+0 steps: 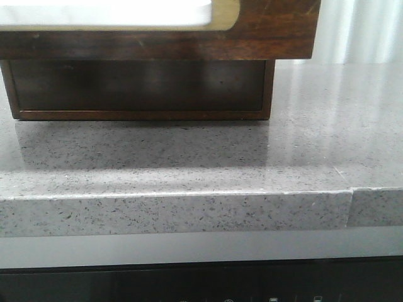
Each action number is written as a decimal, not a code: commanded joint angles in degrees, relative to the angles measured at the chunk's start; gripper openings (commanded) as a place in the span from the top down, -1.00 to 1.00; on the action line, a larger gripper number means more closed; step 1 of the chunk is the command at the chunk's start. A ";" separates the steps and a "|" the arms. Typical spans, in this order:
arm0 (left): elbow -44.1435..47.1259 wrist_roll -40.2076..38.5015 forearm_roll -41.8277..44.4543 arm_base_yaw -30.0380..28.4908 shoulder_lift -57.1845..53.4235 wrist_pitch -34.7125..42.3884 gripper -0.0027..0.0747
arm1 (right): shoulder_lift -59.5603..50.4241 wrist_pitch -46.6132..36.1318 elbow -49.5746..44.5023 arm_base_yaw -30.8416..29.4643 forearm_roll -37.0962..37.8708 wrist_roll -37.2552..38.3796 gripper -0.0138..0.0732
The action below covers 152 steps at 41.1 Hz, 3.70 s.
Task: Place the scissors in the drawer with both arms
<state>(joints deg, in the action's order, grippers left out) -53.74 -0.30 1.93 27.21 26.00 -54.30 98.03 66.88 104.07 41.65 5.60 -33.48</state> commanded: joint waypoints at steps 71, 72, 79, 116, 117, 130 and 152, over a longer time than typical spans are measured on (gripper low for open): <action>-1.77 -0.48 0.05 0.43 0.60 4.28 -0.31 | -62.44 -18.69 -44.87 -5.06 -6.65 30.66 -0.20; -1.77 -0.48 0.05 0.43 0.60 4.28 -0.31 | -62.49 -18.75 -44.91 -5.06 -6.60 30.66 -0.20; -1.77 -0.48 0.05 0.43 0.60 4.14 -0.23 | -62.49 -18.76 -44.91 -5.06 -6.58 30.66 0.01; -1.67 -0.48 0.05 0.43 0.51 4.32 0.98 | -62.49 -18.79 -44.91 -5.06 -6.58 30.66 0.95; -1.31 -0.48 0.05 0.31 0.20 4.45 0.98 | -62.49 -18.79 -44.91 -5.06 -6.58 30.66 0.95; 11.07 -0.48 -0.19 -15.31 -8.06 10.37 0.98 | -62.49 -18.79 -44.91 -5.06 -6.58 30.66 0.95; 52.36 -0.48 -6.92 -27.35 -26.21 52.44 0.98 | -62.49 -18.79 -44.91 -5.06 -6.58 30.66 0.95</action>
<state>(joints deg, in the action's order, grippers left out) -3.27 -0.30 -3.11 0.13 0.61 -11.19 35.42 52.24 57.92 36.97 -1.39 -2.64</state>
